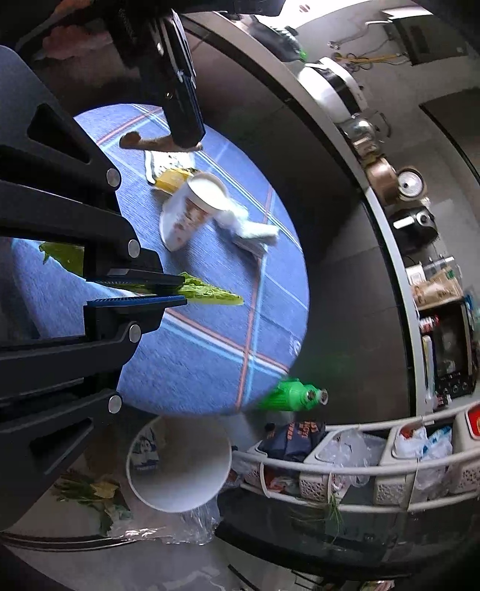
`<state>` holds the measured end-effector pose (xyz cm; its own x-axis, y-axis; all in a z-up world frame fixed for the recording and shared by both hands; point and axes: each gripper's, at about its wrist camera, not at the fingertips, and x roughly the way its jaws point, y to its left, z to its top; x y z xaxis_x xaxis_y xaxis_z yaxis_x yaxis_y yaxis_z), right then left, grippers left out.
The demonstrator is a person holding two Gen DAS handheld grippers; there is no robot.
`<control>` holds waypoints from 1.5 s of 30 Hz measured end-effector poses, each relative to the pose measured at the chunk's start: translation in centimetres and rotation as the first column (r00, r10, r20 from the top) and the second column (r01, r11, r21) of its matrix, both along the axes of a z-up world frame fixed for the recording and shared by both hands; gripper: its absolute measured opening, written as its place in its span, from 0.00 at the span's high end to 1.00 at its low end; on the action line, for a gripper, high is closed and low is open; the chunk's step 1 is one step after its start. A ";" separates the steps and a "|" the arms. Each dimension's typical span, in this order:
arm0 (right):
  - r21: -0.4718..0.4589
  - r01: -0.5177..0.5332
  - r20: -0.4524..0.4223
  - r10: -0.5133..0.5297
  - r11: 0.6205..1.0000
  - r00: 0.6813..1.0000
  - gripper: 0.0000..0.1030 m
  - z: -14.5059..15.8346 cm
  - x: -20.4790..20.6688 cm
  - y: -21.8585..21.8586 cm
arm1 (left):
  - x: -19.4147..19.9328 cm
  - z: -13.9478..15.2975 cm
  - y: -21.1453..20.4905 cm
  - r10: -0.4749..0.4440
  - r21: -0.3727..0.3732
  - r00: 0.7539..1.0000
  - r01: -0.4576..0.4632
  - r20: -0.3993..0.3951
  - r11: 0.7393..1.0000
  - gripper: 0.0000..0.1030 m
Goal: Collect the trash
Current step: 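Carry the leaf and ginger to the white bucket and release both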
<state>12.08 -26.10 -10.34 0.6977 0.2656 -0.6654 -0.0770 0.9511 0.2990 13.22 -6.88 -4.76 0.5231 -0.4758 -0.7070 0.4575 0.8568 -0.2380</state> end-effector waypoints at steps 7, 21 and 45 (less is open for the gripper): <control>0.018 0.109 0.019 -0.110 0.994 0.994 0.95 0.2 0.7 -6.0 | 2.1 1.5 -5.0 -0.068 -0.020 0.998 0.069 0.017 0.997 0.83; 0.058 0.296 -0.029 -0.295 0.953 0.955 0.95 -5.3 3.6 -18.7 | 7.2 -1.0 -19.6 -0.244 -0.032 0.969 0.243 -0.045 0.970 0.82; -0.035 0.145 -0.056 -0.147 0.989 0.987 0.54 -14.7 8.8 -21.7 | 14.7 -11.2 -28.3 -0.200 0.038 0.970 0.207 -0.135 0.978 0.35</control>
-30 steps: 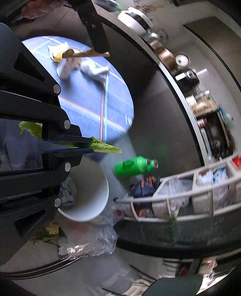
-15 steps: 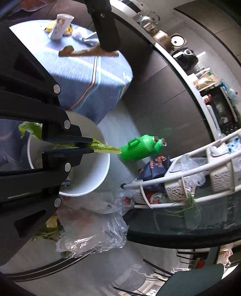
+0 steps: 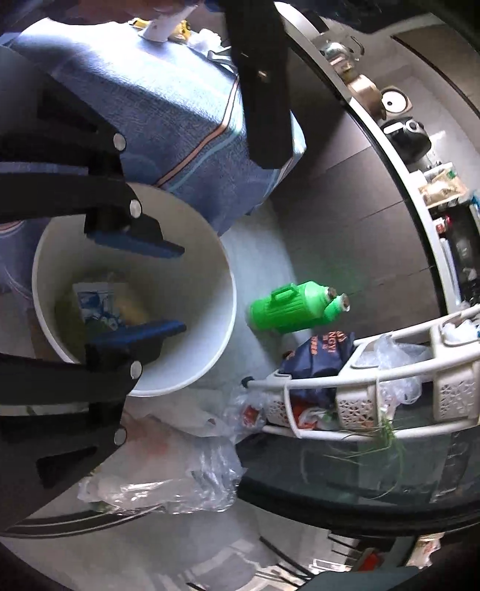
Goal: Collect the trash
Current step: 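Carry the leaf and ginger to the white bucket and release both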
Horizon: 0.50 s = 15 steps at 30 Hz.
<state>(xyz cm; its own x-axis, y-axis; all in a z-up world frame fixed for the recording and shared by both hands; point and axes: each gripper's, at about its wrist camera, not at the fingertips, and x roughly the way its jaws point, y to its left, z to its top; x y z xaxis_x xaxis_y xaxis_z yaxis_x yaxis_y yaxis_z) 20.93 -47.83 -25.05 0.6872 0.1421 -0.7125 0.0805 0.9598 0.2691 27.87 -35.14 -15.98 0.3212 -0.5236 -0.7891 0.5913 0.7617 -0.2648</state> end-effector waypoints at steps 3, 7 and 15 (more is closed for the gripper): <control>-0.001 -0.007 0.002 0.007 1.000 1.000 0.41 0.4 -0.4 0.3 | -0.1 0.9 0.8 0.043 -0.016 0.999 -0.043 0.025 0.999 0.15; -0.032 -0.024 0.017 0.024 0.999 1.000 0.17 1.2 -1.1 1.4 | -0.8 2.5 2.2 0.097 -0.029 0.993 -0.096 0.065 0.995 0.04; -0.068 -0.046 0.018 0.047 0.997 0.999 0.08 3.8 -2.6 3.6 | -3.3 5.7 5.3 0.176 -0.034 0.981 -0.174 0.080 0.984 0.04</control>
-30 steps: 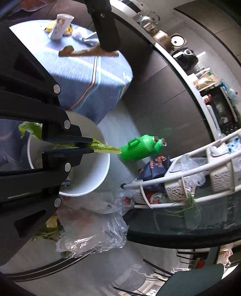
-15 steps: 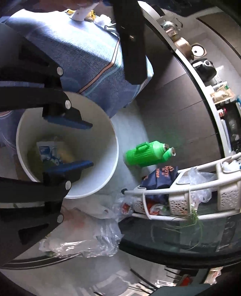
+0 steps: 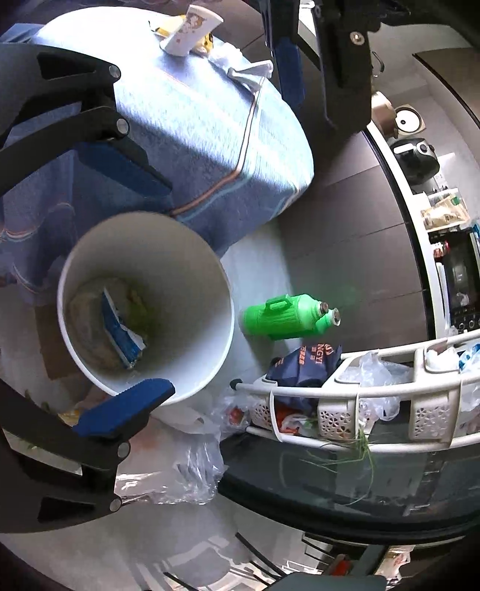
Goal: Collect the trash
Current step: 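Carry the leaf and ginger to the white bucket and release both, then move both tools back over the table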
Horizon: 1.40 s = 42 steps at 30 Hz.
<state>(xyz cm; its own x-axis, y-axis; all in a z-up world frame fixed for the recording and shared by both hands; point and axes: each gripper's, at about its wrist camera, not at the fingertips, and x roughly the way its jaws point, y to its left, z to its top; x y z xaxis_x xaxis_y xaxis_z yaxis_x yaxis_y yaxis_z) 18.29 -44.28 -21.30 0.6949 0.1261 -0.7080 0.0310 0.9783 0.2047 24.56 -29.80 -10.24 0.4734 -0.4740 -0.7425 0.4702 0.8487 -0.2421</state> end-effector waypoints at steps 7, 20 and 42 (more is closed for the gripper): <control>-0.020 -0.007 0.029 0.007 1.000 1.000 0.08 4.4 -2.4 2.4 | -3.6 4.1 3.8 0.061 -0.004 0.996 -0.061 0.062 0.998 0.04; -0.099 -0.154 0.076 0.162 0.983 0.984 0.08 12.0 -7.1 11.0 | -11.8 9.6 14.7 0.227 -0.061 0.963 -0.220 0.143 0.974 0.04; -0.186 -0.475 0.032 0.489 0.860 0.872 0.08 11.6 -7.8 27.1 | -17.0 2.6 34.6 0.465 -0.065 0.885 -0.464 0.013 0.884 0.04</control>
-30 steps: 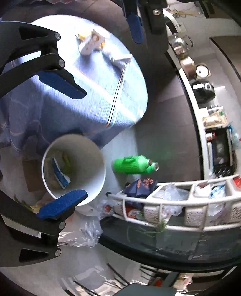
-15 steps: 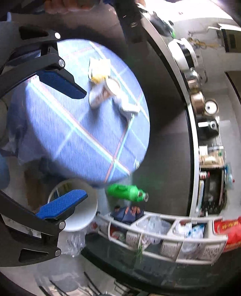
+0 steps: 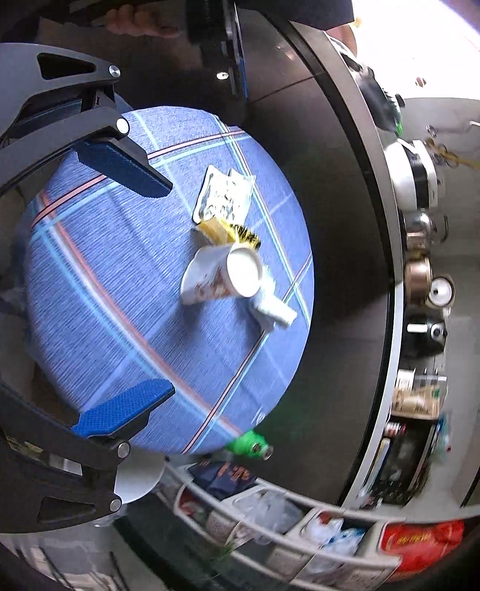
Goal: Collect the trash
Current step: 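Move both tools back over the table, then grasp the paper cup with the right tool while the left tool grasps the yellow wrapper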
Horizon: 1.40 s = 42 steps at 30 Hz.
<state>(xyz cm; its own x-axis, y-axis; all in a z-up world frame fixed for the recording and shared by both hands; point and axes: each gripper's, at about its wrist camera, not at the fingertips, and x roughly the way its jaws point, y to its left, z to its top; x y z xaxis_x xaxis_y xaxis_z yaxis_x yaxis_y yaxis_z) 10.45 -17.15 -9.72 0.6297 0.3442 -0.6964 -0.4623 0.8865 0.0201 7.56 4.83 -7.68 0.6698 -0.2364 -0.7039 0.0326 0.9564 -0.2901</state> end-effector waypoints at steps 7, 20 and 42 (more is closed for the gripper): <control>-0.017 -0.093 -0.066 0.091 0.996 0.994 0.08 -2.3 4.4 2.7 | 1.1 -1.9 1.0 -0.053 -0.015 0.998 0.052 -0.027 0.999 0.05; -0.046 -0.196 -0.027 0.195 0.979 0.980 0.33 -7.2 10.1 4.4 | 5.3 -3.5 0.0 -0.155 0.017 0.987 0.156 -0.047 0.988 0.26; 0.075 -0.015 -0.027 0.017 0.997 0.999 0.71 -5.8 6.4 -1.8 | 14.4 -8.8 -4.7 -0.145 0.029 0.974 0.152 -0.176 0.988 0.56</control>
